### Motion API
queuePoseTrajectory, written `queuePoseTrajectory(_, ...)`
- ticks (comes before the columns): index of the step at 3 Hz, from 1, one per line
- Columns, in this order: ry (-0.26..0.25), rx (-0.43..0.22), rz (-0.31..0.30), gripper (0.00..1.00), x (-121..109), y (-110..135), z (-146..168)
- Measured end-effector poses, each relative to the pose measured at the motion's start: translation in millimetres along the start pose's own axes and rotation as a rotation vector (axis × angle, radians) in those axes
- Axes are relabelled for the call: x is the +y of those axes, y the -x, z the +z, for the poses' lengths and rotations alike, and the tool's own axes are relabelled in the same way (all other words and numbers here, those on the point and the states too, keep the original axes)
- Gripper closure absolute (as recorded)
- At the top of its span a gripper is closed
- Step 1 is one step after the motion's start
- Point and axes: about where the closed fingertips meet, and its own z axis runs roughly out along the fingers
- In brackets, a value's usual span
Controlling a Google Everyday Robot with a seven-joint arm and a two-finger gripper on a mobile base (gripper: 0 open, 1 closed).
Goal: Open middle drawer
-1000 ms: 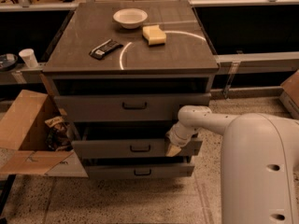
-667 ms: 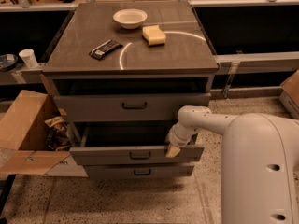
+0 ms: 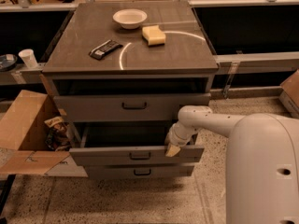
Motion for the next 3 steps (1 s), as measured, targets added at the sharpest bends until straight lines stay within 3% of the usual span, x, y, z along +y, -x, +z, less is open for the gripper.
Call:
queuePoseTrajectory(2, 0.000, 0.000, 0.000, 0.06, 0.1, 0.0, 0.1)
queuePoseTrajectory(3, 0.012, -0.002, -0.004, 0.00, 6.0, 0.8, 0.1)
